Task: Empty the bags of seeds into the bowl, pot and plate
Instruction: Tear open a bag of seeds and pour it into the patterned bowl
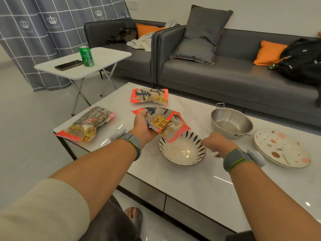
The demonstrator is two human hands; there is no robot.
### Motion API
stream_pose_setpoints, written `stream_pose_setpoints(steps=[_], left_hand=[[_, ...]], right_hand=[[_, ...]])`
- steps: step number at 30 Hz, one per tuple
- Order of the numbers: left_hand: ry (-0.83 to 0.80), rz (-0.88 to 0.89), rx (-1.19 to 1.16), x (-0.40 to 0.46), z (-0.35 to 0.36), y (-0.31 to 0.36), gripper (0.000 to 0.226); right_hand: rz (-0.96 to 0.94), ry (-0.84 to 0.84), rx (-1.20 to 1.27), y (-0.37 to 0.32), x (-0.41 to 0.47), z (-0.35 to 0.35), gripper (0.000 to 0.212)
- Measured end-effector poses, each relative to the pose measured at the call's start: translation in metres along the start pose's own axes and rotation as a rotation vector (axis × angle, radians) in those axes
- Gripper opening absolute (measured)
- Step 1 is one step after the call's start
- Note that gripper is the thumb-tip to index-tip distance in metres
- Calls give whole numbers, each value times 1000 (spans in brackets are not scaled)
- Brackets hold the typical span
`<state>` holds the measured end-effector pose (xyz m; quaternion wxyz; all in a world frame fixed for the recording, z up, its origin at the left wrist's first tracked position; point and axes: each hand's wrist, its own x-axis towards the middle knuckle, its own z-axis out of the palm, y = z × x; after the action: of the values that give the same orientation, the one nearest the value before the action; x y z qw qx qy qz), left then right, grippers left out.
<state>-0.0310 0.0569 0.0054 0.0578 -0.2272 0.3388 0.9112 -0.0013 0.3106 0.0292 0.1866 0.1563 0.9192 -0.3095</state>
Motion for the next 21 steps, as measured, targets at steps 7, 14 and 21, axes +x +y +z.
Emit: stream_pose_setpoints(steps=[7, 14, 21], left_hand=[[-91, -34, -1, -1, 20, -12, 50], [-118, -100, 50, 7, 37, -31, 53], [-60, -47, 213, 14, 46, -42, 42]], right_hand=[[-68, -78, 904, -39, 6, -2, 31], [43, -349, 1034, -36, 12, -5, 33], [-33, -272, 1018, -23, 11, -12, 37]])
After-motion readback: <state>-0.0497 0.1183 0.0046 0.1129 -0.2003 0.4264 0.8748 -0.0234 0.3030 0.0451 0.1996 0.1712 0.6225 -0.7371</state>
